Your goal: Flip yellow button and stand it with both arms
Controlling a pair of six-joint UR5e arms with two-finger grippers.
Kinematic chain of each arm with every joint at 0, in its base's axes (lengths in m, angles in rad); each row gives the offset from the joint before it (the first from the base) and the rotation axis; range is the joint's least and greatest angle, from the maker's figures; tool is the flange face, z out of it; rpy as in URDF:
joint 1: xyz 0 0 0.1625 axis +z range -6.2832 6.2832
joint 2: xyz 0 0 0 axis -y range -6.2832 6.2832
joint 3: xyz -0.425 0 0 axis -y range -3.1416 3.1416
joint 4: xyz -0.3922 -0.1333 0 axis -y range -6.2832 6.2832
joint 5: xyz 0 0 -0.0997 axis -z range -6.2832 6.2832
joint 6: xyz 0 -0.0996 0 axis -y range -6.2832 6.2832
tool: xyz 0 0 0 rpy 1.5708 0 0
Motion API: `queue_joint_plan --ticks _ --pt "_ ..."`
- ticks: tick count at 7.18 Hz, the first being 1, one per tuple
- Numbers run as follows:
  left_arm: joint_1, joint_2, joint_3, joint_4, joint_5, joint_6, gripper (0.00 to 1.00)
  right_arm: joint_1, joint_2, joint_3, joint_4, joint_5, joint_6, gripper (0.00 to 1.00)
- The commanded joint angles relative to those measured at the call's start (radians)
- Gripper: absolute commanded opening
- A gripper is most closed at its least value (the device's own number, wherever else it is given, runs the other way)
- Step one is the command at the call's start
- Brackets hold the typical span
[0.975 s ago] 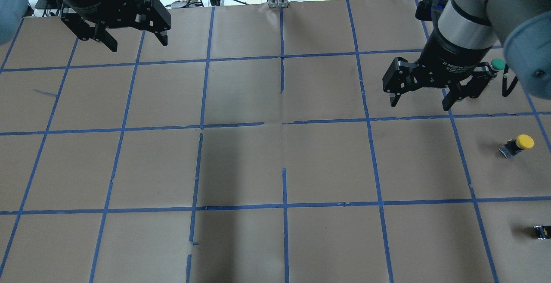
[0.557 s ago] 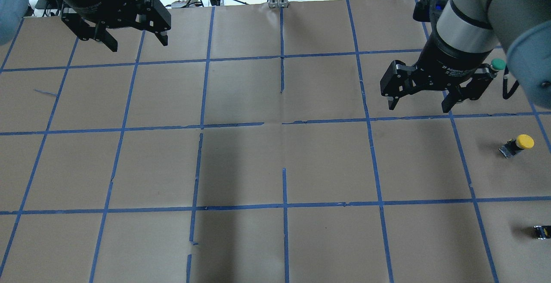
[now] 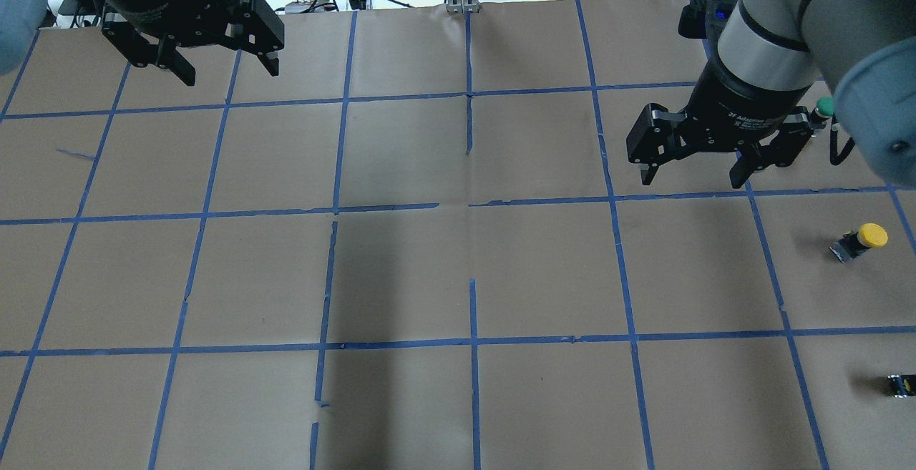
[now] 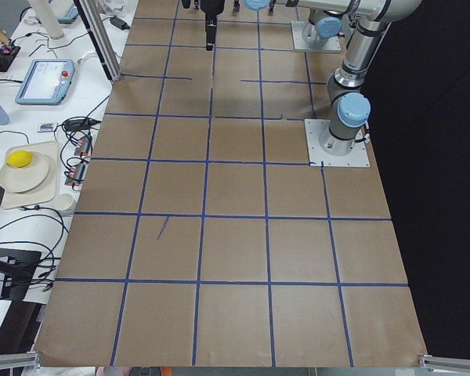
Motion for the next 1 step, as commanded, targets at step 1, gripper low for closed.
queue_joint_plan --ticks 1 --pt "0.000 0.000 -0.001 -0.001 0.000 0.000 1.00 -0.001 0.001 0.001 0.000 -0.001 -0.001 1.00"
